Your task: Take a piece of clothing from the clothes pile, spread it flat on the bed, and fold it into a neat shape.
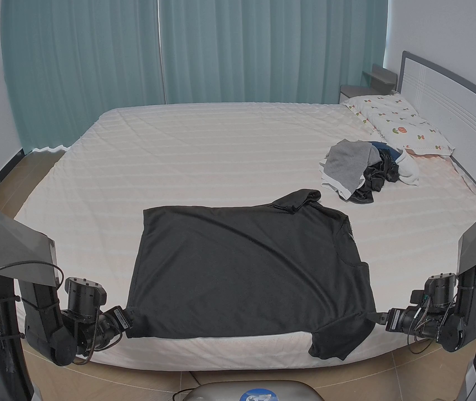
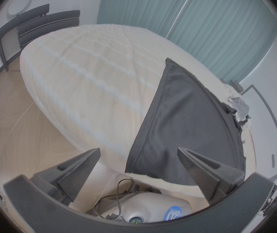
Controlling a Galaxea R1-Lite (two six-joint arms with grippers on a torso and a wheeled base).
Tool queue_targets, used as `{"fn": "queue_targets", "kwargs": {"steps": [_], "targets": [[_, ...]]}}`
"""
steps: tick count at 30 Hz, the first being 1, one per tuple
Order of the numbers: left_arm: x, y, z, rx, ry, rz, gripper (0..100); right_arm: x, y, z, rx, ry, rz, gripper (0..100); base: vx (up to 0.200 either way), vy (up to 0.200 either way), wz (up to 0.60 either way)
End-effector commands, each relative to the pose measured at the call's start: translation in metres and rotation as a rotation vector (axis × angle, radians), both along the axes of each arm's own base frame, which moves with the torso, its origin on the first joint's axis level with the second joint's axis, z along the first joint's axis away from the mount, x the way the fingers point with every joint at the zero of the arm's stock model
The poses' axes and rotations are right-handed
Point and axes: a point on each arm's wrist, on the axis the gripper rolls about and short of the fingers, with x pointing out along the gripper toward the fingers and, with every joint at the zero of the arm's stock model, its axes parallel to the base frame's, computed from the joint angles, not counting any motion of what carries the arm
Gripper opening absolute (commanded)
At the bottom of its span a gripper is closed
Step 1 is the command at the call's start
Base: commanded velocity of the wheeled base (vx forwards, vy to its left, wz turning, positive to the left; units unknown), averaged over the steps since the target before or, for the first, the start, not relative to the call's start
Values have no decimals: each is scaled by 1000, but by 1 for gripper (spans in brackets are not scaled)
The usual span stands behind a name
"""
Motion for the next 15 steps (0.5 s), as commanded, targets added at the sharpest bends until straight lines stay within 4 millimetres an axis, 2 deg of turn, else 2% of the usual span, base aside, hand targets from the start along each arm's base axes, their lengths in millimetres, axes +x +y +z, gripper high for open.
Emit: {"fn": "queue_targets", "kwargs": {"steps": [1,9,15], "targets": [[5,6,22,-17,-95,29,100,7,-7,14,30,-87,-52,100,0,0,0],[11,15,25,-52,-114,74,100,13,2,23,88,-137,-52,100,0,0,0],[12,17,24,-78,-114,78,100,25,11,33,134,-207,-58,100,0,200,0]]}}
